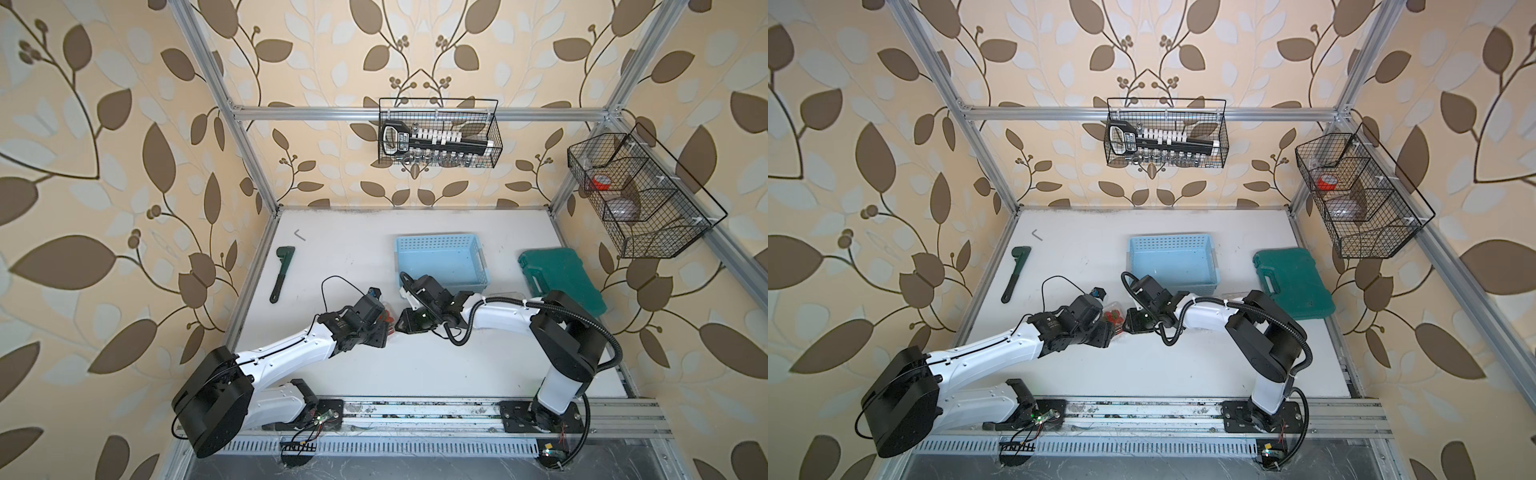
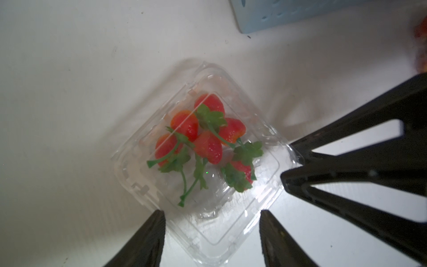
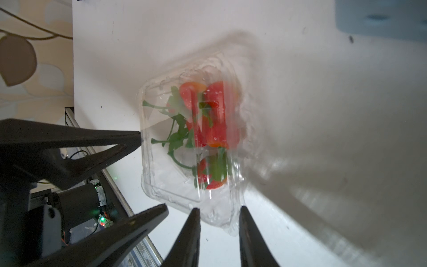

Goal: Pack strawberries into containers
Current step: Close the packing box at the center of the board.

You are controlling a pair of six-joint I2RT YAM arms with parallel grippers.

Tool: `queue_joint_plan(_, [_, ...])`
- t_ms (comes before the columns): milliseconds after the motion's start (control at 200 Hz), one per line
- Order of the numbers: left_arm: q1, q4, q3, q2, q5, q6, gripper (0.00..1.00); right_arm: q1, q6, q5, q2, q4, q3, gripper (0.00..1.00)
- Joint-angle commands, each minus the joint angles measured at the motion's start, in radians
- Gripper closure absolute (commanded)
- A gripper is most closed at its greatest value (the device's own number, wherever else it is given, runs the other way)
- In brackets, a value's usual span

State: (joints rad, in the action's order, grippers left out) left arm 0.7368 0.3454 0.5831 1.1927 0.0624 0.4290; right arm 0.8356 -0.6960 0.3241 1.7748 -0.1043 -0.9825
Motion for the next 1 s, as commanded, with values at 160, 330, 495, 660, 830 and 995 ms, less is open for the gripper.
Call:
queue_joint_plan(160, [0.027,-0.003,-0.02,0.01,-0.017,0.029,0.34,0.005,-0.011,-0.02,0.018,0.007,0.027,0.75])
queue_joint_plan(330, [0.035,0.001,-0.031,-0.002,-0.008,0.052,0.34,0.006,-0.007,-0.028,0.014,0.0,0.027,0.76])
queue_joint_plan(495, [0.036,0.024,-0.037,-0.013,0.002,0.075,0.34,0.005,-0.001,-0.035,0.012,-0.01,0.03,0.74])
queue_joint_plan(660, [0.036,0.031,-0.037,-0.014,0.006,0.081,0.34,0.005,0.006,-0.049,0.01,-0.023,0.033,0.66])
queue_joint_plan(830, [0.037,0.037,-0.032,-0.001,0.006,0.085,0.34,0.005,0.002,-0.054,0.017,-0.017,0.036,0.67])
queue_joint_plan(995, [0.037,0.035,-0.034,0.002,0.002,0.091,0.34,0.005,-0.01,-0.041,0.028,0.003,0.041,0.72])
